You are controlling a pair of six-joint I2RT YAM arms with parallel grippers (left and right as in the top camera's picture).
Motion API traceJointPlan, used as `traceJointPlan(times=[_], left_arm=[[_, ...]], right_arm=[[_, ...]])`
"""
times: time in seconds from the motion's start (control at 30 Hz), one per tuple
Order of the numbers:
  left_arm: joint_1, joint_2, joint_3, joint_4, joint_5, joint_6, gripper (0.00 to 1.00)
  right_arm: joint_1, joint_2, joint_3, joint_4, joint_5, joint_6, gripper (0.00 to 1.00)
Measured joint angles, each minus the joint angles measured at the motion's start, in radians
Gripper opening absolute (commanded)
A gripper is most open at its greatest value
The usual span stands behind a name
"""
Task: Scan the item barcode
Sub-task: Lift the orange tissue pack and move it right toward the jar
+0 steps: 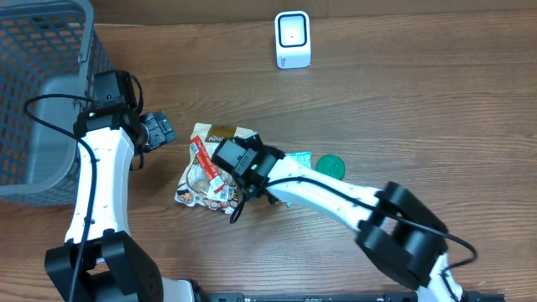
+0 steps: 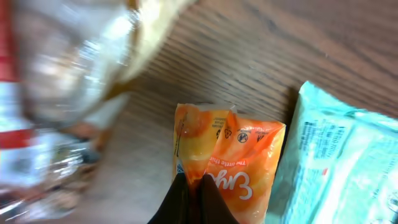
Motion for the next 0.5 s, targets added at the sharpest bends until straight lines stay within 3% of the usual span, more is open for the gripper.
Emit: traceJointPlan(times=[0.33, 0.5], left_arm=[[0.000, 0.000, 0.000, 0.000, 0.000, 0.000, 1.00], [0.000, 0.000, 0.000, 0.000, 0.000, 0.000, 1.00]], right_arm=[[-0.169, -0.084, -0.006, 0.079, -0.375, 0.038, 0.03], [-0.264, -0.084, -0.122, 0.272, -0.588, 0.064, 0.04]])
